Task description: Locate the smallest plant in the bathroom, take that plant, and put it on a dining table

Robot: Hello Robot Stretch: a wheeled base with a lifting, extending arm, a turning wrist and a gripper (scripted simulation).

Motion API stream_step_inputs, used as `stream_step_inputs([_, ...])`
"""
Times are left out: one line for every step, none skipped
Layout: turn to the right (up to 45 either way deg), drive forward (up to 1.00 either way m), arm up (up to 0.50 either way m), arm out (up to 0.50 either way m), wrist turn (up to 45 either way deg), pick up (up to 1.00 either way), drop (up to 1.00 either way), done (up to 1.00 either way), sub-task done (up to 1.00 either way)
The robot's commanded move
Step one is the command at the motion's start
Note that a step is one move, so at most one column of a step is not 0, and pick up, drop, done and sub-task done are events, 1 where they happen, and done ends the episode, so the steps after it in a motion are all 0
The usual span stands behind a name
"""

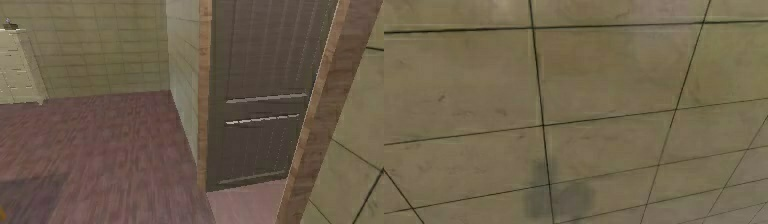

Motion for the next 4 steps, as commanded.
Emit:
stream_step_inputs([-6.0, 0.0, 0.0, 0.0, 0.0, 0.0, 0.0, 0.0, 0.0])
stream_step_inputs([0.0, 0.6, 0.0, 0.0, 0.0, 0.0, 0.0, 0.0, 0.0])
stream_step_inputs([45.0, 0.0, 0.0, 0.0, 0.0, 0.0, 0.0, 0.0, 0.0])
stream_step_inputs([12.0, 0.0, 0.0, 0.0, 0.0, 0.0, 0.0, 0.0, 0.0])
